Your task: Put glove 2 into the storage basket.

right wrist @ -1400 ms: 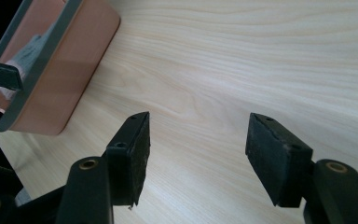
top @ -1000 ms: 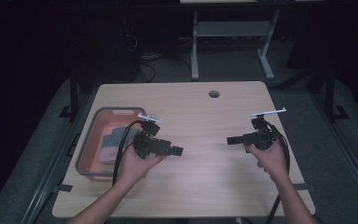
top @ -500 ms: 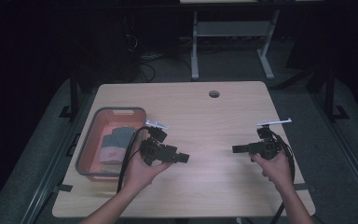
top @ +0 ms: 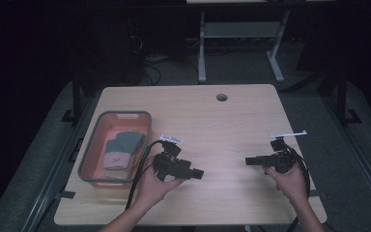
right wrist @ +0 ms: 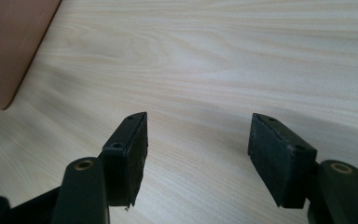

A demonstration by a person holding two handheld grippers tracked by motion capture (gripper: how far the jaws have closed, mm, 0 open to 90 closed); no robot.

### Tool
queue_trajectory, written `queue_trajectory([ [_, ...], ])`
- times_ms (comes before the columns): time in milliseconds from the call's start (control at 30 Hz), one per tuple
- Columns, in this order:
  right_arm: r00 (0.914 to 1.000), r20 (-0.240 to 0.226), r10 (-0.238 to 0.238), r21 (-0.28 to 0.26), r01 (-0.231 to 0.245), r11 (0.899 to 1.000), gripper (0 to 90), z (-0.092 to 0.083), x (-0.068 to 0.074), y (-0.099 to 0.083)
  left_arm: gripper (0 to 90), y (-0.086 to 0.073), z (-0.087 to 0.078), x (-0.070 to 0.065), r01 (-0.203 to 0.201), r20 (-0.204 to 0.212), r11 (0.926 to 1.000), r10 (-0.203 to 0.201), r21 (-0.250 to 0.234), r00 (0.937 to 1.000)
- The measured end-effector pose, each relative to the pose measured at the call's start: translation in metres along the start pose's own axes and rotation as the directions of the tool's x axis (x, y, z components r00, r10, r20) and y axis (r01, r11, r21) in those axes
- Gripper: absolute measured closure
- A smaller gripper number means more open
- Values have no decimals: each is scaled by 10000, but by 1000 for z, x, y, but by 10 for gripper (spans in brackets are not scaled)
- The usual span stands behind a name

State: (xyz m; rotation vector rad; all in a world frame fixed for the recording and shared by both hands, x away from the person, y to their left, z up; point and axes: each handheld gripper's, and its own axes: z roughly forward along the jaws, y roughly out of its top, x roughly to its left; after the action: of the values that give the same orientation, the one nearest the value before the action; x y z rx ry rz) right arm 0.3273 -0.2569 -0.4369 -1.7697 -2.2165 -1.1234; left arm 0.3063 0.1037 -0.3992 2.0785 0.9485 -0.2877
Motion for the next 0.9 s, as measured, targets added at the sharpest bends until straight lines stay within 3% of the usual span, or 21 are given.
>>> queue_trajectory([
  [267,9994,257,-245,-1,245,9997,368,-2,-2,-14,266,-10,6,-1,-180,78,9996,181,-232,9998],
  [600,9990,226,-377,-91,379,9992,353,-5,-4,-29,266,-26,7,-1,-210,279,9977,229,-642,9993],
  [767,9989,348,-303,-445,318,9985,349,-7,-2,-35,267,-40,4,-5,-414,343,9953,446,-881,9984],
  [900,9971,452,-616,-927,656,9935,341,-3,8,-49,267,-55,4,-6,-553,281,9932,585,-1027,9979],
])
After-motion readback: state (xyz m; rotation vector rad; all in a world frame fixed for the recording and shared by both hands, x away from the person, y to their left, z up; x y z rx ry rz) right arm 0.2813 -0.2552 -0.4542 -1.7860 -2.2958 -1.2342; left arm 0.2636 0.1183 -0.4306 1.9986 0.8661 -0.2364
